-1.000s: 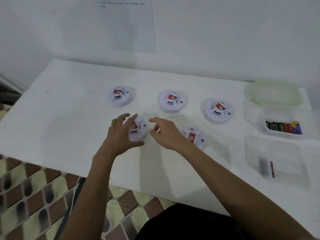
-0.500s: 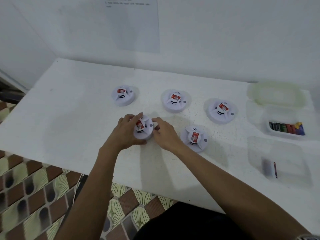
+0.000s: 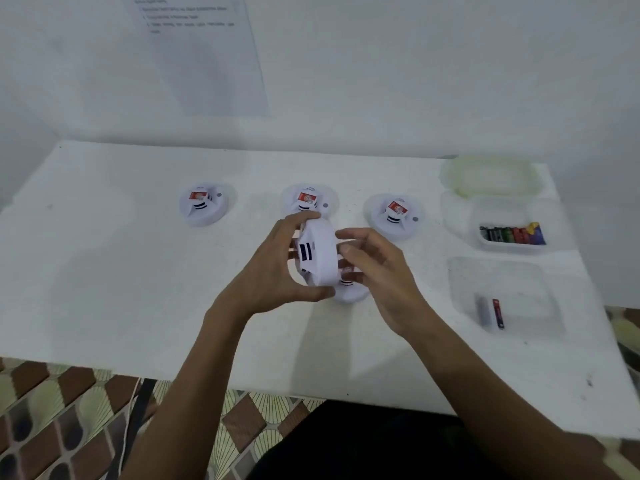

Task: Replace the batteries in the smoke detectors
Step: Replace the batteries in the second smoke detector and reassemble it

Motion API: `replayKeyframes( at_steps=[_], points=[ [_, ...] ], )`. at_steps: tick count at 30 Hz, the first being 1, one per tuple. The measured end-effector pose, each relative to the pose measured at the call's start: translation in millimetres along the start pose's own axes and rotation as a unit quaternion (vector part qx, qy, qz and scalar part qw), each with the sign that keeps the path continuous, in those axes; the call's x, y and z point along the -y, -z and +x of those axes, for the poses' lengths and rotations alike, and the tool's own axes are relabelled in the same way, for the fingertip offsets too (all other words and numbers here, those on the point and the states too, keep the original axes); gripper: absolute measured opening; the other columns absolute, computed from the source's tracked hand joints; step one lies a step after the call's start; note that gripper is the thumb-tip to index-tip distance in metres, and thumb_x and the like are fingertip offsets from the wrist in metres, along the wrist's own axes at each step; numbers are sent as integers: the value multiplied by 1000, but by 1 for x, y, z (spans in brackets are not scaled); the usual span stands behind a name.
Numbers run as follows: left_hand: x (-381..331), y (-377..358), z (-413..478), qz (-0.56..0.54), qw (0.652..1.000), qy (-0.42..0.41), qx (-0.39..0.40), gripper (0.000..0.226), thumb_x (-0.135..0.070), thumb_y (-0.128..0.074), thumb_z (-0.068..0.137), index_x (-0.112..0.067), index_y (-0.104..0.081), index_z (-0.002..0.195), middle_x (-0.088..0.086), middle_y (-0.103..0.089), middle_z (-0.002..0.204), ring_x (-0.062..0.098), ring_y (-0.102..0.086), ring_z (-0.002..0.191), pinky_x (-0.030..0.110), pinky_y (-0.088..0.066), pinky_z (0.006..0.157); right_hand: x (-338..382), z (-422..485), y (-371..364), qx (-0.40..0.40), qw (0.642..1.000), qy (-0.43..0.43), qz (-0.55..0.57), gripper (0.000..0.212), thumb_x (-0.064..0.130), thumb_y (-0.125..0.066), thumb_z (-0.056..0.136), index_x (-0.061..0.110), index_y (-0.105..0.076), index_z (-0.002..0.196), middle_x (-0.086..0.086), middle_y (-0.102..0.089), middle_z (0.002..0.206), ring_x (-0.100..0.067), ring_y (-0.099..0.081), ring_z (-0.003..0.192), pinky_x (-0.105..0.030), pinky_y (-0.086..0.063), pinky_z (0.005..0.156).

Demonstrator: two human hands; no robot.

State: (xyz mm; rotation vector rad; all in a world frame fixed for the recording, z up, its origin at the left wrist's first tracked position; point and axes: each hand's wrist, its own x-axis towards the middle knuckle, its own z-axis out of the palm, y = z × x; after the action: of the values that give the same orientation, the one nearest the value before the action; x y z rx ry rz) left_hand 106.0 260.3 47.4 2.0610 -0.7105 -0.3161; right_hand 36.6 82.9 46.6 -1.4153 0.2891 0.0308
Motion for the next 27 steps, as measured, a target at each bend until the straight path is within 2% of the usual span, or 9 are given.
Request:
replayKeyframes(
  at_steps=[2, 6, 9, 11, 13, 17, 23, 25, 27],
  points=[
    [-13, -8, 2, -42, 999, -19, 3, 98, -30, -89, 58, -28, -29, 136, -20, -38, 131, 9, -49, 114, 25, -49, 89, 0, -6, 8, -12, 1000, 8, -20, 15, 22, -63, 93, 32, -69, 103, -1, -71, 105, -19, -67, 99, -40, -57, 88],
    [-26, -20, 7, -131, 990, -37, 32, 98, -25, -85, 60, -27, -24, 136, -10, -37, 137, 14, -42, 126, 25, -45, 97, 6, -17, 18, -18, 999, -12, 36, 20, 22, -66, 91, 25, -65, 110, -2, -73, 102, -18, -70, 96, -39, -60, 79],
    [-30, -23, 12, -109, 992, -42, 47, 100, -24, -88, 58, -27, -25, 135, -17, -38, 134, 7, -42, 125, 19, -45, 95, 11, -23, 27, -61, 998, 19, 17, 26, 21, -73, 87, 24, -65, 111, -4, -72, 104, -22, -71, 95, -41, -60, 80],
    [-30, -26, 17, -81, 994, -49, 48, 99, -24, -89, 56, -25, -28, 135, -24, -41, 130, 4, -44, 122, 15, -45, 90, 14, -24, 35, -95, 994, 41, -32, 29, 19, -74, 85, 26, -65, 111, 3, -70, 107, -17, -70, 93, -31, -59, 75],
    [-30, -31, 22, -57, 996, -51, 46, 99, -31, -89, 55, -30, -30, 135, -26, -43, 129, 2, -45, 121, 11, -42, 89, 15, -25, 42, -108, 989, 57, -88, 32, 18, -74, 86, 25, -64, 115, 8, -68, 112, -12, -68, 93, -21, -55, 69],
    [-30, -43, 32, -43, 996, -64, 42, 97, -44, -87, 52, -51, -28, 130, -36, -38, 130, -7, -39, 122, 4, -34, 91, 14, -25, 53, -123, 969, 107, -186, 35, 25, -73, 86, 33, -63, 119, 13, -61, 119, -10, -65, 97, -23, -56, 75],
    [-26, -54, 41, -12, 997, -72, 19, 97, -61, -80, 48, -56, -26, 129, -31, -36, 131, 3, -38, 123, 10, -32, 97, 18, -26, 61, -116, 952, 149, -242, 43, 28, -76, 83, 30, -61, 123, 12, -58, 119, -1, -61, 98, -15, -54, 73],
    [-29, -57, 44, -18, 997, -70, 16, 89, -70, -73, 51, -63, -25, 126, -40, -36, 127, -4, -38, 122, 19, -32, 103, 16, -26, 60, -125, 944, 147, -269, 54, 38, -80, 77, 32, -57, 125, 12, -53, 122, -1, -58, 103, -14, -53, 75],
    [-31, -61, 43, -53, 996, -66, 24, 79, -84, -56, 59, -62, -23, 128, -49, -31, 127, -21, -30, 121, 17, -24, 108, 15, -24, 57, -131, 937, 142, -290, 67, 42, -83, 71, 29, -52, 129, 10, -49, 126, -2, -53, 110, -18, -52, 82]
  ],
)
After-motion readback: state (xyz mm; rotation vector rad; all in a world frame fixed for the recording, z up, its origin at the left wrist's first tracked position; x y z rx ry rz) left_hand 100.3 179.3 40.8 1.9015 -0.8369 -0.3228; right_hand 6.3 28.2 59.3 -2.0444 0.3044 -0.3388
